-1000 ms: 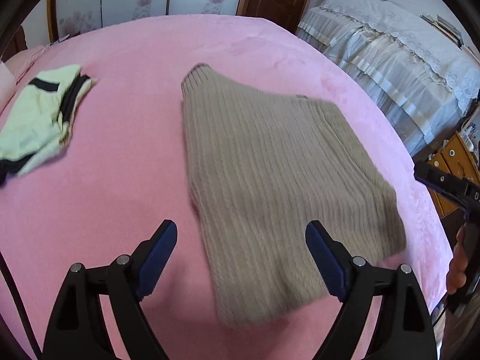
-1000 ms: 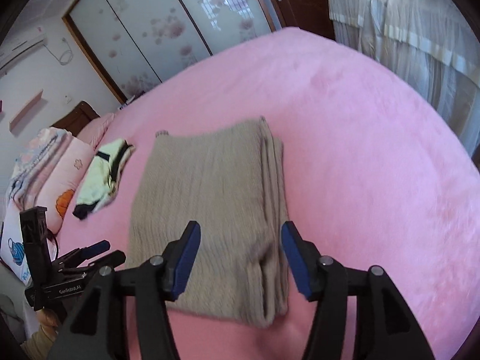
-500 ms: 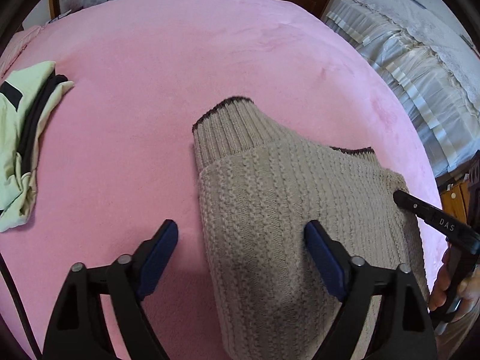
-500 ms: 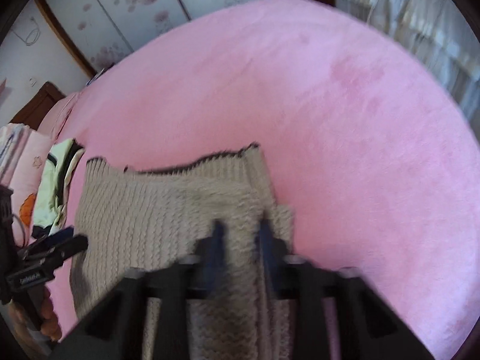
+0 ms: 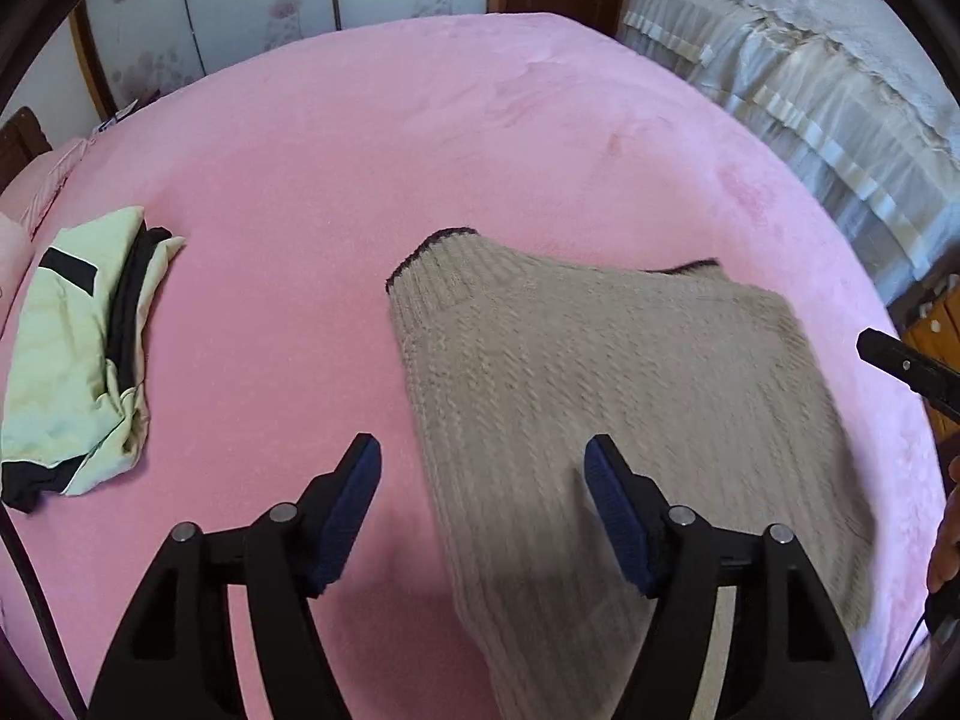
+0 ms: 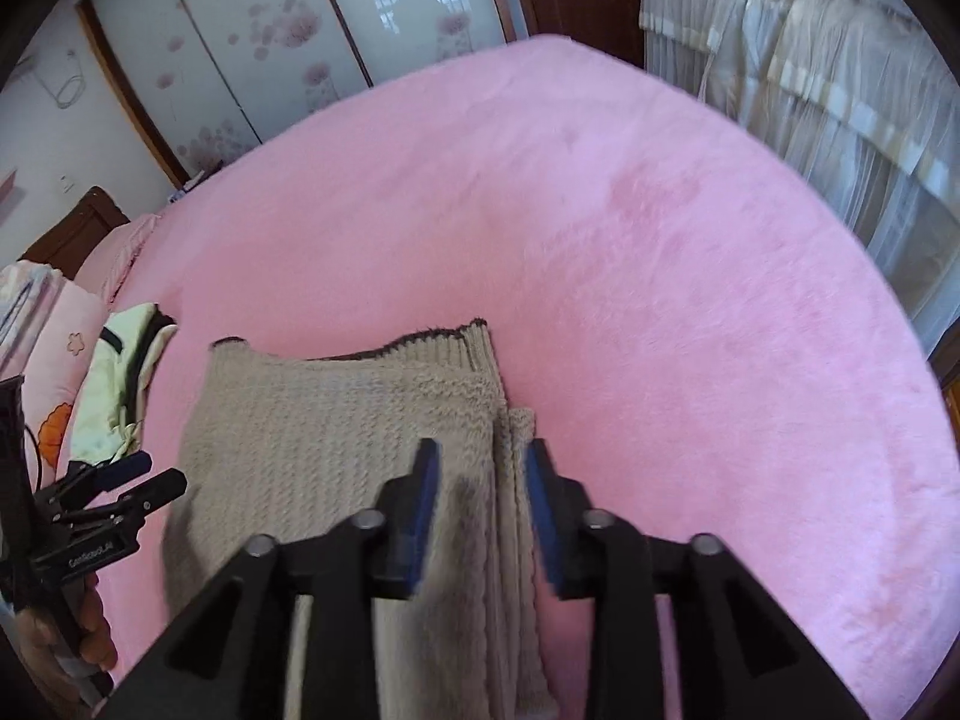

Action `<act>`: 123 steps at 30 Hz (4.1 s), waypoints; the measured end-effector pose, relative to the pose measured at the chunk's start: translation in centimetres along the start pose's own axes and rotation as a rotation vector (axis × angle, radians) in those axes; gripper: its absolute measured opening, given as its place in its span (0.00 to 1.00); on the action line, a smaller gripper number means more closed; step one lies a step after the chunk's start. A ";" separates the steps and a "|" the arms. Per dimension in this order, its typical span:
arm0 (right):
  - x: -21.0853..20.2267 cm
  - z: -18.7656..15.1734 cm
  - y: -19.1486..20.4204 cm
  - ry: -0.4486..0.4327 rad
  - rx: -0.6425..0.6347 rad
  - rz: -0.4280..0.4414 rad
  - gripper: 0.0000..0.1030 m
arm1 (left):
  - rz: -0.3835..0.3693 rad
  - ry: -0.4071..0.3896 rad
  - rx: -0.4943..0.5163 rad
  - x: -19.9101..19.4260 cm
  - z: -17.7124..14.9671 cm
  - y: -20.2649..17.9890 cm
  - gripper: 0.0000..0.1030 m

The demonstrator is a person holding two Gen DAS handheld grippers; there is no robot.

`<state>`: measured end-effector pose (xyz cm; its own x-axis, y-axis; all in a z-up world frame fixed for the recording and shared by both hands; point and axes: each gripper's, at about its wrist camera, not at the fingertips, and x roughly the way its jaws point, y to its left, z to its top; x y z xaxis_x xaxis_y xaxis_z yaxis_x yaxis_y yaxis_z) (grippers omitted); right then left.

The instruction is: Fold large clothes

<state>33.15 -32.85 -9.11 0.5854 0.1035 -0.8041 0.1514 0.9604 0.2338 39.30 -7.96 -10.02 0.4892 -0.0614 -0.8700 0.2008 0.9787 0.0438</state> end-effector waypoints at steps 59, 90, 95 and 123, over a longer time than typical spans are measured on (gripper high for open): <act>10.2 -6.9 -0.2 0.344 0.009 0.464 0.93 | -0.503 0.212 -0.174 9.6 -7.7 1.9 1.00; -8.8 -8.2 28.0 0.221 -0.256 0.580 0.48 | -0.146 0.024 -0.133 -22.3 -13.6 18.7 0.57; -4.7 -3.3 37.3 0.182 -0.274 0.638 0.48 | -0.101 0.022 -0.122 -22.9 -8.7 28.4 0.57; 30.6 4.6 51.1 0.125 -0.194 0.660 0.58 | -0.013 -0.168 -0.307 4.9 2.3 57.6 1.00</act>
<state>62.45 18.24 -19.27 0.4088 0.6987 -0.5871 -0.3557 0.7144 0.6026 55.20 47.65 -10.62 0.6266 -0.0803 -0.7752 -0.0442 0.9894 -0.1382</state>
